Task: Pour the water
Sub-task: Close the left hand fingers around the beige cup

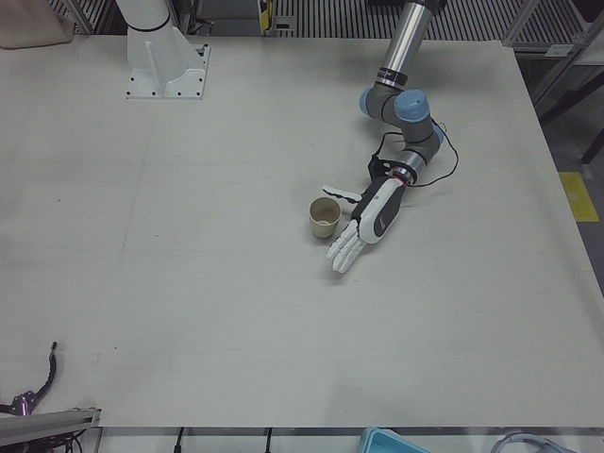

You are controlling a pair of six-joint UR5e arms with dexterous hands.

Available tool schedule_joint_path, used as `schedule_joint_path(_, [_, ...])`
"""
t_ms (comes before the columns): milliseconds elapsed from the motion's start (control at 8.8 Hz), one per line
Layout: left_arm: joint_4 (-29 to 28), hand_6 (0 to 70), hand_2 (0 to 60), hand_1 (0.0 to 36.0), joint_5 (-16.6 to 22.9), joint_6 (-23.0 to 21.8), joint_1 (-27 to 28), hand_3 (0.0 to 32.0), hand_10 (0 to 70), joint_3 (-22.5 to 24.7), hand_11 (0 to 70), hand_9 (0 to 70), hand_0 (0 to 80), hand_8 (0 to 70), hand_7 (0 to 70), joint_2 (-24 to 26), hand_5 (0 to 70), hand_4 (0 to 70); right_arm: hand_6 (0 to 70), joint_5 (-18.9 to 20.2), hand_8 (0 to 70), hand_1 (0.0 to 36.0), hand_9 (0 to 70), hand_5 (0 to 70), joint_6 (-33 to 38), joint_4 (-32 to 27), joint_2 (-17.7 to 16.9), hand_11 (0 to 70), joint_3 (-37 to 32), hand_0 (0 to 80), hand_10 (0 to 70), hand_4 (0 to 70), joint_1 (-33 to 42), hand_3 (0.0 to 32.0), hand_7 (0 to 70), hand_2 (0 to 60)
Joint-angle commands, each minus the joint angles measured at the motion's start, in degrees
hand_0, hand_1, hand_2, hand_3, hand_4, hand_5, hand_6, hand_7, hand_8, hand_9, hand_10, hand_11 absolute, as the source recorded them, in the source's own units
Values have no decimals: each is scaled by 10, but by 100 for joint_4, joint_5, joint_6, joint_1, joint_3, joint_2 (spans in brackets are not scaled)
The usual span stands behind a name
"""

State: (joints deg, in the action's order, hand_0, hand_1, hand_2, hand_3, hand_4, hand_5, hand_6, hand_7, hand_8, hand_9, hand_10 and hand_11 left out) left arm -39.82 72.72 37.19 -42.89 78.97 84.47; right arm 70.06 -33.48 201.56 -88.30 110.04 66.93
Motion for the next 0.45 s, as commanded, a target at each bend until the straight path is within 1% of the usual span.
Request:
schedule_joint_path(0, [10, 0, 0, 211, 58, -10, 0, 0, 14, 4, 45, 0, 572, 0, 15, -1, 37, 105, 47, -1, 21, 88, 19, 45, -1, -3, -3, 6, 0, 456, 0, 78, -13, 0, 61, 2])
schedule_joint_path(114, [10, 0, 0, 210, 58, -10, 0, 0, 15, 13, 46, 0, 570, 0, 14, -1, 55, 114, 48, -1, 21, 87, 20, 46, -1, -3, -3, 8, 0, 457, 0, 78, -13, 0, 61, 2])
schedule_joint_path(341, [123, 0, 0, 224, 58, -1, 0, 0, 17, 109, 50, 0, 590, 0, 18, 8, 70, 121, 47, -1, 21, 86, 19, 46, -1, -3, -20, 7, 0, 455, 0, 77, -13, 0, 60, 2])
